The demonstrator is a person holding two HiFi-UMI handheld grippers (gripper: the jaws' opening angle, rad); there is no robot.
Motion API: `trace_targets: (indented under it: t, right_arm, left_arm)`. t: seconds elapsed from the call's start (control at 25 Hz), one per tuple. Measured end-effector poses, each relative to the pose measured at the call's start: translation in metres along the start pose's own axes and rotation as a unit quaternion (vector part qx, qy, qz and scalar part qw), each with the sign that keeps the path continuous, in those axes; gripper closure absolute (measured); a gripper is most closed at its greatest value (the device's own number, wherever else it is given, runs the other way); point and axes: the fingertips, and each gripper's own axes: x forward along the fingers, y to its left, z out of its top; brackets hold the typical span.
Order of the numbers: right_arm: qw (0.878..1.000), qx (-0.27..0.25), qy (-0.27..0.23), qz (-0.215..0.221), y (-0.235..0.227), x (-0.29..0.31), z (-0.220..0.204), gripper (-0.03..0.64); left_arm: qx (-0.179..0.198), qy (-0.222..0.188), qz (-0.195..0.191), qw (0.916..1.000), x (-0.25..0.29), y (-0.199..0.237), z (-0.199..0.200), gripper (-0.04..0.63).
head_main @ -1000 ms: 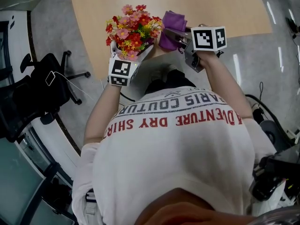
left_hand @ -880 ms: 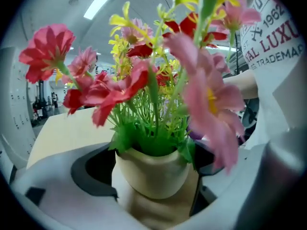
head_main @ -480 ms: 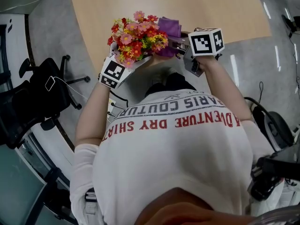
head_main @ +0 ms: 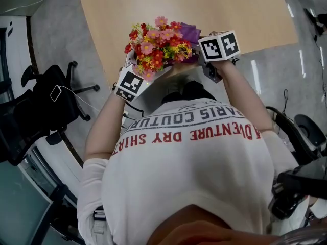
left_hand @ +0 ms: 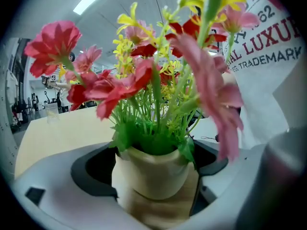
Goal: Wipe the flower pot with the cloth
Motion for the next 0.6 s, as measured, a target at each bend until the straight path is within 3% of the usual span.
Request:
trace_targets:
  t: [0.2, 0.32, 0.6]
  right_arm:
    - [0.999, -0.007, 0.018, -0.035, -0.004, 0.013, -0.003, 0.574]
    - [0.999, 0.003, 0.014, -0.034, -0.001, 0.020, -0.008, 0.574]
    - [0.993, 0.023, -0.096, -0.064, 0.003, -0.020, -0.001, 0.572]
  left_arm:
    - [0.005, -0.006, -0.005, 1.0000, -0.006, 0.004, -0.005, 0.098]
    - [0.007, -0.009, -0.009, 0.9999, -0.012, 0.003, -0.012, 0.098]
    - [-0.051, -0.037, -0.002, 0.9980, -0.042, 0.000, 0.002, 0.097]
